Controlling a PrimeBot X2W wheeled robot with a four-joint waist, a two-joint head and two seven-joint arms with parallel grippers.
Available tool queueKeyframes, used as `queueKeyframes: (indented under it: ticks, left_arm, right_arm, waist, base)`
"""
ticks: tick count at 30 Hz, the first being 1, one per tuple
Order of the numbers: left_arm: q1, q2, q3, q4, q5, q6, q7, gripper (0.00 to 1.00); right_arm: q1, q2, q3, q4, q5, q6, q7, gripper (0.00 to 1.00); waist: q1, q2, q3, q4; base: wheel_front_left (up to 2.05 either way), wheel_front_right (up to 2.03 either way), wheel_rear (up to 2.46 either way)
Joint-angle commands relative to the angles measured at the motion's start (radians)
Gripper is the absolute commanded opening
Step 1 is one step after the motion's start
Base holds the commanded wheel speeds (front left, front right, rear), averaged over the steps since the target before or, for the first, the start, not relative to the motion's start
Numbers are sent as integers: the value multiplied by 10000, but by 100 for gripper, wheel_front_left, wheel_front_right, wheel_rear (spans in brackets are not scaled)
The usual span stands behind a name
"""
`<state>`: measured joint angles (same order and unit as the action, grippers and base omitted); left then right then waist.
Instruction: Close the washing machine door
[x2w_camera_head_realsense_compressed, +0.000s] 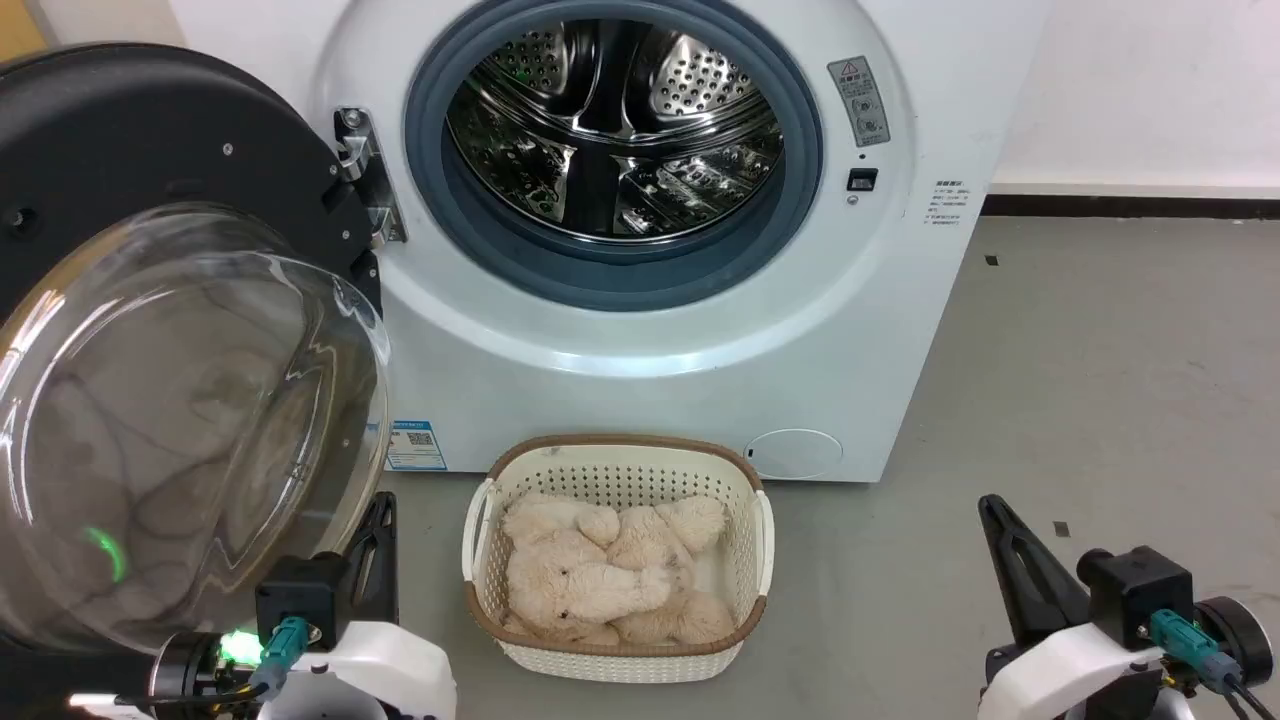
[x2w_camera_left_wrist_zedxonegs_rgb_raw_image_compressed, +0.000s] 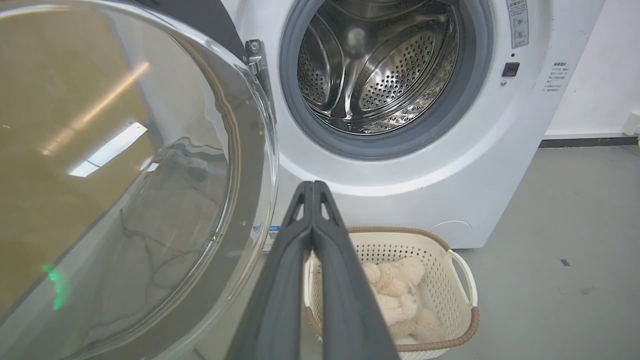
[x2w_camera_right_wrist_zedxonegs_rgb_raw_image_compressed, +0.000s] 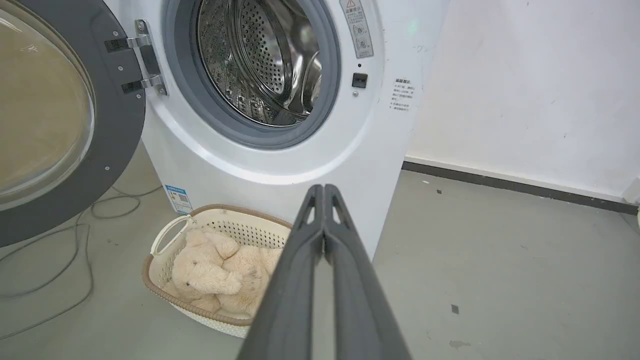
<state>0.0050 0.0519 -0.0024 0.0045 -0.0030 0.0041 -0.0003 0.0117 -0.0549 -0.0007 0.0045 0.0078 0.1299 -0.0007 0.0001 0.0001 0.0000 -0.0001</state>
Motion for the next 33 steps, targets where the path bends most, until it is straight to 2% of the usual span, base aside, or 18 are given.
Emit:
queueKeyframes:
  ticks: [1, 20, 21, 33]
  left_arm:
    - [-50, -16, 24, -45, 30, -41, 3, 0]
    - [-50, -16, 24, -45, 30, -41, 3, 0]
    - [-50, -16, 24, -45, 30, -41, 3, 100]
    - [66, -8, -32, 30, -119, 41, -195, 100]
  right_arm:
    - [-117, 47, 7, -45, -78, 8, 7, 0]
    - [-117, 47, 7, -45, -78, 8, 7, 0]
    - [-117, 47, 7, -45, -78, 8, 7, 100]
    - [36, 4, -92, 62, 197, 1, -195, 100]
  waist:
    - [-1, -1, 0, 1]
    - [-1, -1, 0, 1]
    - [-1, -1, 0, 1]
    - [-1, -1, 1, 7]
  base:
    - [0, 0, 0]
    - [0, 0, 0]
    - [0, 0, 0]
    - [0, 0, 0]
